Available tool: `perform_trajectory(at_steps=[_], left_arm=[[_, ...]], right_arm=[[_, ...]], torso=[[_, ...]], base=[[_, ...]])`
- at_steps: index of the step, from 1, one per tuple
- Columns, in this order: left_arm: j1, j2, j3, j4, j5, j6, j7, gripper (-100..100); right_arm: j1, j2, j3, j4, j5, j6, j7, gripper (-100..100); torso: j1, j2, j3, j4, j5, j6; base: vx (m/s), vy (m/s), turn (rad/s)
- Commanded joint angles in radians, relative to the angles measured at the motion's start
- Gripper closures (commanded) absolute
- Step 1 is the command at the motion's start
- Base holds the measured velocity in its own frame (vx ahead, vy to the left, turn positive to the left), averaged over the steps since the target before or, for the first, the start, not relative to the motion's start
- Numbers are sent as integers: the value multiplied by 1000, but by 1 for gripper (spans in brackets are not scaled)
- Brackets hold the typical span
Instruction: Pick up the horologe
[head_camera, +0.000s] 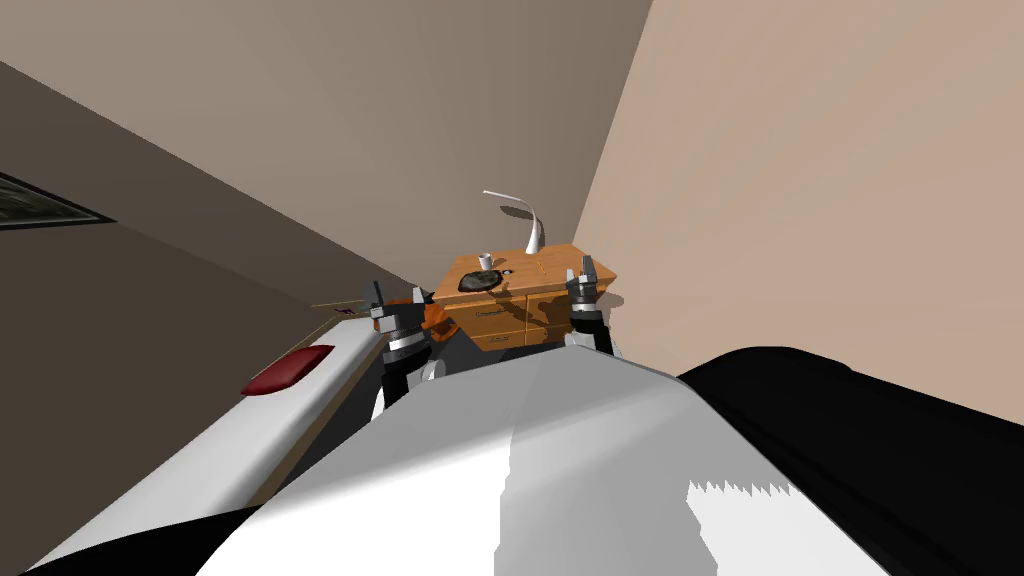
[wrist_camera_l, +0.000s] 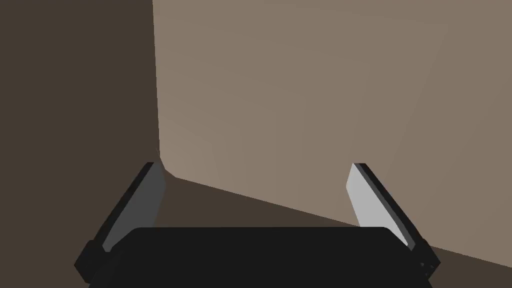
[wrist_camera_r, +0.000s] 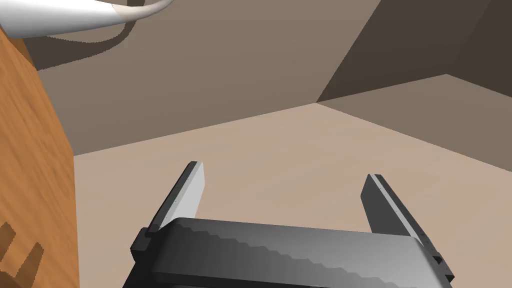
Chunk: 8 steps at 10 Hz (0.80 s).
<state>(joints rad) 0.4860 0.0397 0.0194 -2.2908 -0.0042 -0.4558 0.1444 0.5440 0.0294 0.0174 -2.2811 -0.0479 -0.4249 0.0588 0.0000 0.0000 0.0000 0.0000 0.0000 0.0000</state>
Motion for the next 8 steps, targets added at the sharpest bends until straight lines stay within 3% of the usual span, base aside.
perform_trajectory(at_steps=[1, 4, 7, 8], left_arm=[[0, 0, 0, 0, 0, 0, 0, 0], [0, 0, 0, 0, 0, 0, 0, 0], [0, 0, 0, 0, 0, 0, 0, 0], [0, 0, 0, 0, 0, 0, 0, 0]], right_arm=[[1, -33, 14, -7, 1, 3, 9, -100], [3, -129, 72, -31, 5, 14, 45, -100], [3, -195, 100, -40, 5, 20, 62, -100], [3, -234, 133, -50, 5, 26, 82, -100]], torso=[[0, 0, 0, 0, 0, 0], [2, 5, 3, 1, 1, 0], [1, 6, 3, 1, 0, 0], [1, 5, 3, 1, 0, 0]], base=[[-24, 12, 57], [-82, 34, 103], [-72, 14, 59], [-68, 15, 108]])
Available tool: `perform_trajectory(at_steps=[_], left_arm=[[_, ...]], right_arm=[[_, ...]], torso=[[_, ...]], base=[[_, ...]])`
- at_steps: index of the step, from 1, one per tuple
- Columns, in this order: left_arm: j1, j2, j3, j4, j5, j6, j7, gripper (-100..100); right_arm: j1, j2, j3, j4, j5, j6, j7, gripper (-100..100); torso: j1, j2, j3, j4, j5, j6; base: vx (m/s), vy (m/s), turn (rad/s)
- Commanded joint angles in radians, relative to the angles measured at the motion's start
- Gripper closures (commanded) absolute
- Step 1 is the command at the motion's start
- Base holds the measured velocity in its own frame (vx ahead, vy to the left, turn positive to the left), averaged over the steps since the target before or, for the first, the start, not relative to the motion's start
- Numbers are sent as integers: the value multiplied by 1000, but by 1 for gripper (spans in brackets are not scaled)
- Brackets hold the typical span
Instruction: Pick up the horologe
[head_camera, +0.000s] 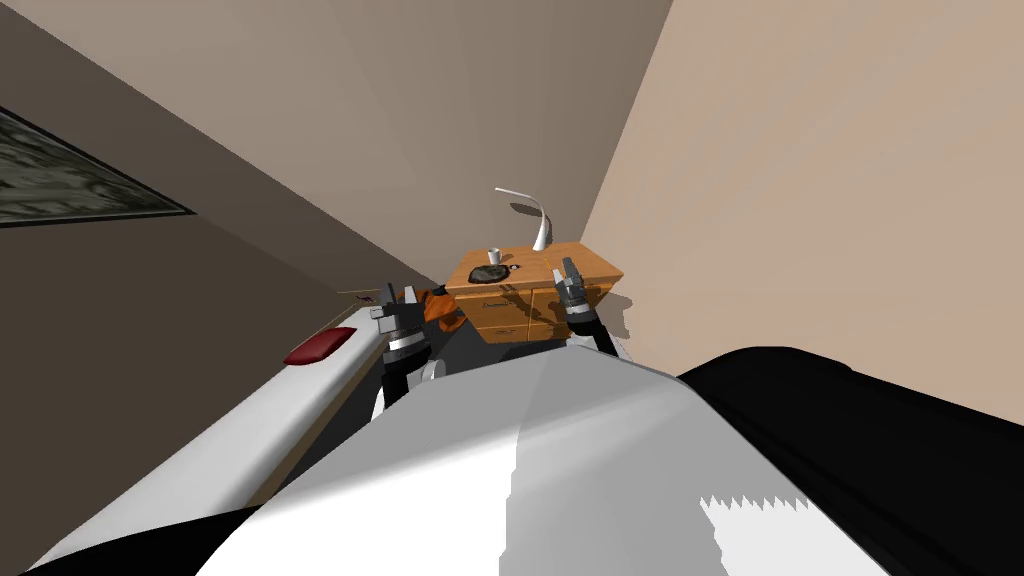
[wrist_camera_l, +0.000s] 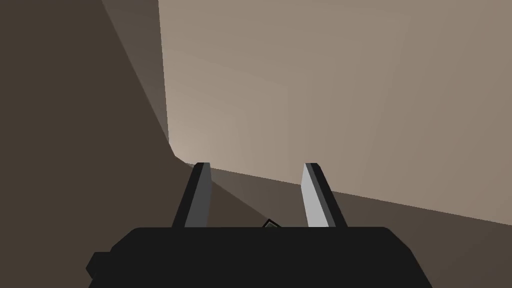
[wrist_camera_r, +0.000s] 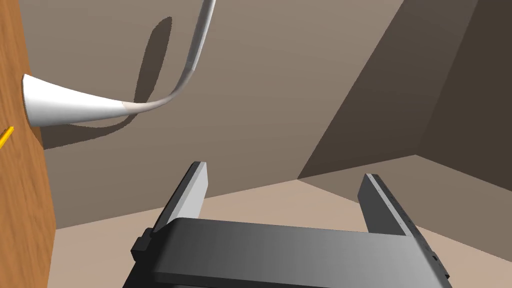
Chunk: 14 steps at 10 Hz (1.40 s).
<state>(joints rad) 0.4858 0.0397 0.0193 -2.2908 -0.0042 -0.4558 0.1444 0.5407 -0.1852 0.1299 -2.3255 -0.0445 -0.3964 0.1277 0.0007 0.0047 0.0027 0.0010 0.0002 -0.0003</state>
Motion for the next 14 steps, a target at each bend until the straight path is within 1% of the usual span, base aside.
perform_trajectory(at_steps=[1, 2, 3, 4, 5, 6, 7, 8, 9, 10, 11, 12, 14], left_arm=[[0, 0, 0, 0, 0, 0, 0, 0], [0, 0, 0, 0, 0, 0, 0, 0], [0, 0, 0, 0, 0, 0, 0, 0], [0, 0, 0, 0, 0, 0, 0, 0], [0, 0, 0, 0, 0, 0, 0, 0], [0, 0, 0, 0, 0, 0, 0, 0], [0, 0, 0, 0, 0, 0, 0, 0], [0, 0, 0, 0, 0, 0, 0, 0], [0, 0, 0, 0, 0, 0, 0, 0], [0, 0, 0, 0, 0, 0, 0, 0], [0, 0, 0, 0, 0, 0, 0, 0], [0, 0, 0, 0, 0, 0, 0, 0], [0, 0, 0, 0, 0, 0, 0, 0]], right_arm=[[7, -36, 21, -5, 2, -3, 13, -100], [6, -73, 57, -15, 1, 4, 36, -100], [6, -96, 57, -15, 1, 4, 36, -100], [5, -128, 98, -24, 0, 11, 61, -100], [5, -157, 98, -24, 0, 11, 61, -100], [3, -188, 142, -32, -3, 19, 88, -100], [3, -216, 142, -32, -3, 19, 88, -100], [3, -230, 142, -32, -3, 19, 88, -100], [-1, -268, 189, -39, -7, 27, 118, -100], [-1, -292, 189, -39, -7, 27, 118, -100], [-1, -304, 189, -39, -7, 27, 118, -100], [-6, -343, 238, -45, -13, 34, 150, -100], [-6, -382, 239, -45, -13, 34, 150, -100]], torso=[[0, 0, 0, 0, 0, 0], [0, 0, 0, 0, 0, 0], [0, 1, 0, 0, 0, 0], [0, 0, 0, 0, 0, 0], [0, 1, 0, 0, 0, 0], [0, 0, 0, 0, 0, 1], [0, 1, 0, 0, 0, 0], [0, 0, 0, 0, 0, 1], [-1, -2, -1, 0, 0, 1], [-1, -1, -1, 0, 0, 0], [-1, -1, 0, 0, 0, 1], [-2, -2, -1, 0, 0, 1], [-1, -1, 0, 0, 0, 1]], base=[[-62, 10, 57], [-76, 12, 87], [-65, 12, 84], [-79, 21, 165], [-72, 17, 75], [-80, 18, 141], [-69, 15, 73], [-28, 6, -13], [-53, 8, 171], [-61, 3, 110], [-28, 2, -17], [-56, 16, 212], [-43, 4, 26]])
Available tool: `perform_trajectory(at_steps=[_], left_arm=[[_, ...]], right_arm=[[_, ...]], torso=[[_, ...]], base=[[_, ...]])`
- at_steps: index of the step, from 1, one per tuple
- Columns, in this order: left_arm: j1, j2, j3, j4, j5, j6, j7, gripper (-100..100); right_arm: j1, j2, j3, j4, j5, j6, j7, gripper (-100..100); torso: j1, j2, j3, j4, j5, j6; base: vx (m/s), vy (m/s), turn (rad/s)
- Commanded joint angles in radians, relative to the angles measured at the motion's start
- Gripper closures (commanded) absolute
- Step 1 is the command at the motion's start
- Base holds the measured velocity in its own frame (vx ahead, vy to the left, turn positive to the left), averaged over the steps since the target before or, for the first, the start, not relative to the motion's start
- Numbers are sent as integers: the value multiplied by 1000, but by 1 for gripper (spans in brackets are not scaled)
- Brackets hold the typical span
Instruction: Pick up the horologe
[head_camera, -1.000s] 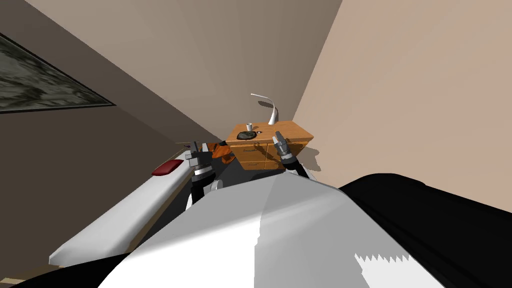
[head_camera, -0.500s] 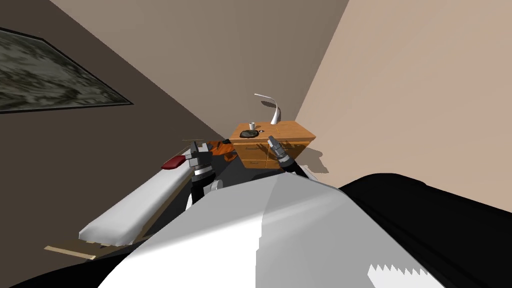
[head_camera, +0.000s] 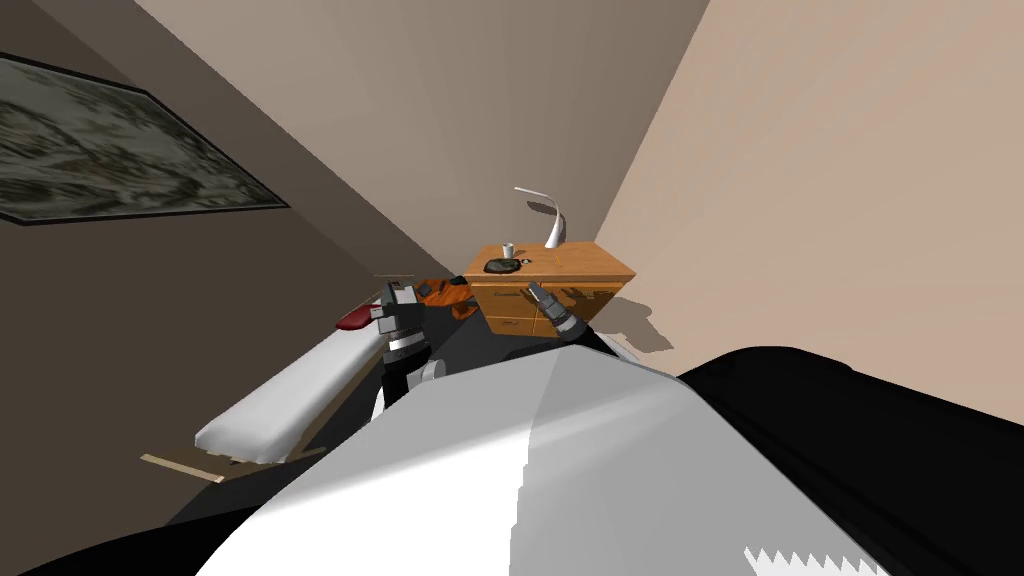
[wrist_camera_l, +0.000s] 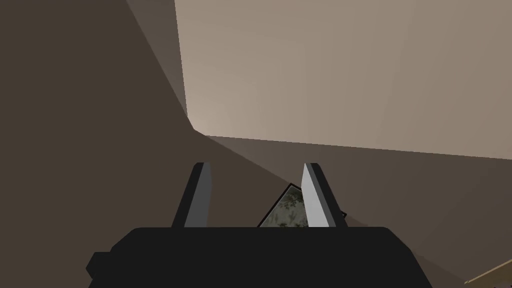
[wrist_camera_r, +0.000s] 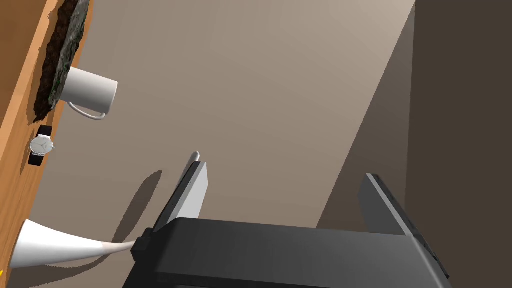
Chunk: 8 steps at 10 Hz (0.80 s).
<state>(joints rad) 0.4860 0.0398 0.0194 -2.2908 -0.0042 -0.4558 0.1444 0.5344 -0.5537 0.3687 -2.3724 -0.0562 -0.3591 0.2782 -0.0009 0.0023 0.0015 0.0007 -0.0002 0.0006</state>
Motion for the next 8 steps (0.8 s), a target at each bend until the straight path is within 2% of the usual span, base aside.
perform_trajectory(at_steps=[1, 3, 4, 6, 7, 8], left_arm=[[0, 0, 0, 0, 0, 0, 0, 0], [0, 0, 0, 0, 0, 0, 0, 0], [0, 0, 0, 0, 0, 0, 0, 0], [0, 0, 0, 0, 0, 0, 0, 0], [0, 0, 0, 0, 0, 0, 0, 0], [0, 0, 0, 0, 0, 0, 0, 0]], right_arm=[[-6, -50, 50, -3, -8, 5, 33, -100], [-6, -95, 53, -3, -8, 5, 33, -100], [-13, -133, 99, -6, -17, 13, 69, -100], [-13, -180, 108, -6, -17, 13, 69, -100], [-23, -214, 158, -8, -28, 20, 106, -100], [-23, -252, 165, -8, -28, 20, 106, -100]], torso=[[0, 0, 0, 0, 0, 0], [1, 1, 1, 0, 0, 0], [0, 0, 0, 0, 0, 0], [0, 1, 1, 0, 0, 0], [0, 0, 0, 0, 0, 0], [1, 0, 0, 0, 0, -1]], base=[[-52, 17, 179], [-39, 9, 71], [-53, 11, 160], [-44, 4, 75], [-42, 18, 227], [-46, 6, 131]])
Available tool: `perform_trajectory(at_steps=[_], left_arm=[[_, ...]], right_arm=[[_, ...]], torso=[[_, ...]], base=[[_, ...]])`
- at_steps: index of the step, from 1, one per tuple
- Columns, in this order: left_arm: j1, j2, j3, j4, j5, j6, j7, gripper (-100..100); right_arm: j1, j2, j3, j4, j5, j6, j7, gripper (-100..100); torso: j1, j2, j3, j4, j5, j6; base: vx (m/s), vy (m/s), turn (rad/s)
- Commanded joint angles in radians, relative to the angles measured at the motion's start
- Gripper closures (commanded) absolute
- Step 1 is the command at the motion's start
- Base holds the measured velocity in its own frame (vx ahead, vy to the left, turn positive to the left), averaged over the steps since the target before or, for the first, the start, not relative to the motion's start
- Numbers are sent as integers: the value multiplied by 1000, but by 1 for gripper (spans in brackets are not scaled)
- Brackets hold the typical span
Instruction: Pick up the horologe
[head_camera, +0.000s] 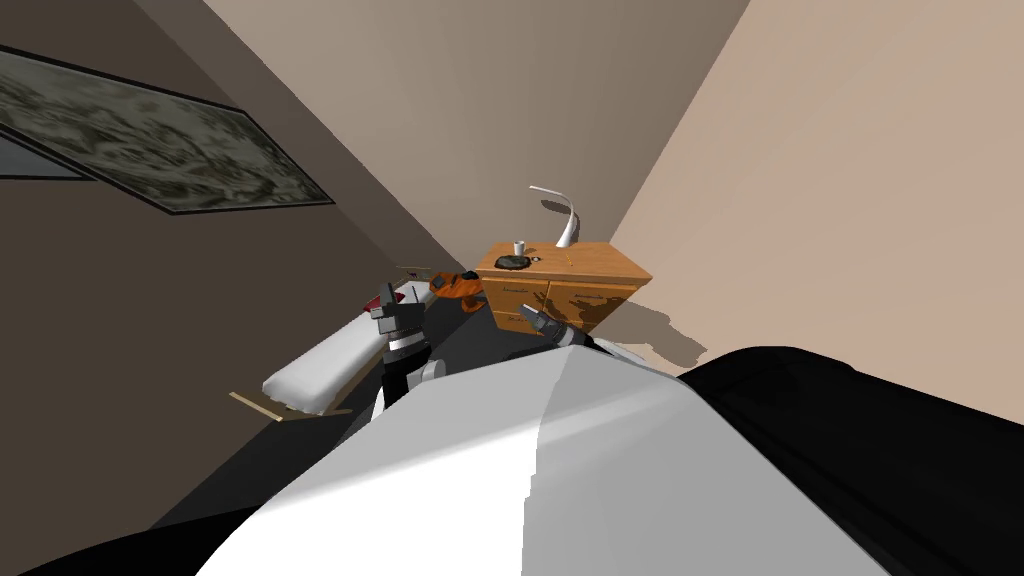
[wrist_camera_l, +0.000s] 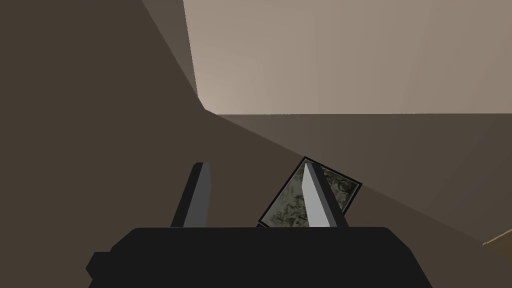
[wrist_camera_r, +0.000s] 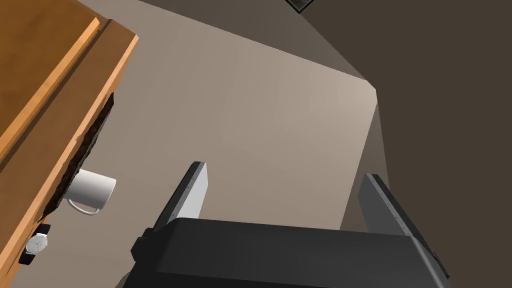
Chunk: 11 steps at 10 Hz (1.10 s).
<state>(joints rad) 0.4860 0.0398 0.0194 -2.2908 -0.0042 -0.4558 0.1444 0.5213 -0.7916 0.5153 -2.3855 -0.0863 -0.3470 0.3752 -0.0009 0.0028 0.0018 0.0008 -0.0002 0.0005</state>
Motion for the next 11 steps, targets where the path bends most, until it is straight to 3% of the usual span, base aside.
perform_trajectory(at_steps=[1, 2, 4, 5, 7, 8, 10, 11], left_arm=[[0, 0, 0, 0, 0, 0, 0, 0], [0, 0, 0, 0, 0, 0, 0, 0], [0, 0, 0, 0, 0, 0, 0, 0], [0, 0, 0, 0, 0, 0, 0, 0], [0, 0, 0, 0, 0, 0, 0, 0], [0, 0, 0, 0, 0, 0, 0, 0], [0, 0, 0, 0, 0, 0, 0, 0], [0, 0, 0, 0, 0, 0, 0, 0]], right_arm=[[-10, -31, 19, 5, 2, 8, 9, -100], [-21, -69, 63, 4, -10, 15, 48, -100], [-21, -123, 78, 4, -10, 15, 48, -100], [-33, -153, 127, 4, -24, 21, 88, -100], [-33, -212, 138, 4, -24, 21, 88, -100], [-47, -243, 182, 5, -39, 27, 130, -100], [-47, -306, 200, 5, -39, 27, 130, -100], [-63, -341, 241, 8, -56, 33, 173, -100]], torso=[[0, 0, 0, 0, 0, 0], [-1, -1, -1, 0, 0, 0], [0, 0, 0, 0, 0, 0], [0, -1, 0, 0, 0, 0], [0, -1, 0, 0, 0, 0], [0, -1, -1, 0, 0, 1], [0, -1, -1, 0, 0, 0], [-1, -2, -1, 0, 0, 1]], base=[[-23, -3, -16], [-41, 8, 270], [-35, 5, 49], [-35, 21, 286], [-24, 8, 46], [-30, 18, 275], [-23, 7, 64], [-27, 15, 288]])
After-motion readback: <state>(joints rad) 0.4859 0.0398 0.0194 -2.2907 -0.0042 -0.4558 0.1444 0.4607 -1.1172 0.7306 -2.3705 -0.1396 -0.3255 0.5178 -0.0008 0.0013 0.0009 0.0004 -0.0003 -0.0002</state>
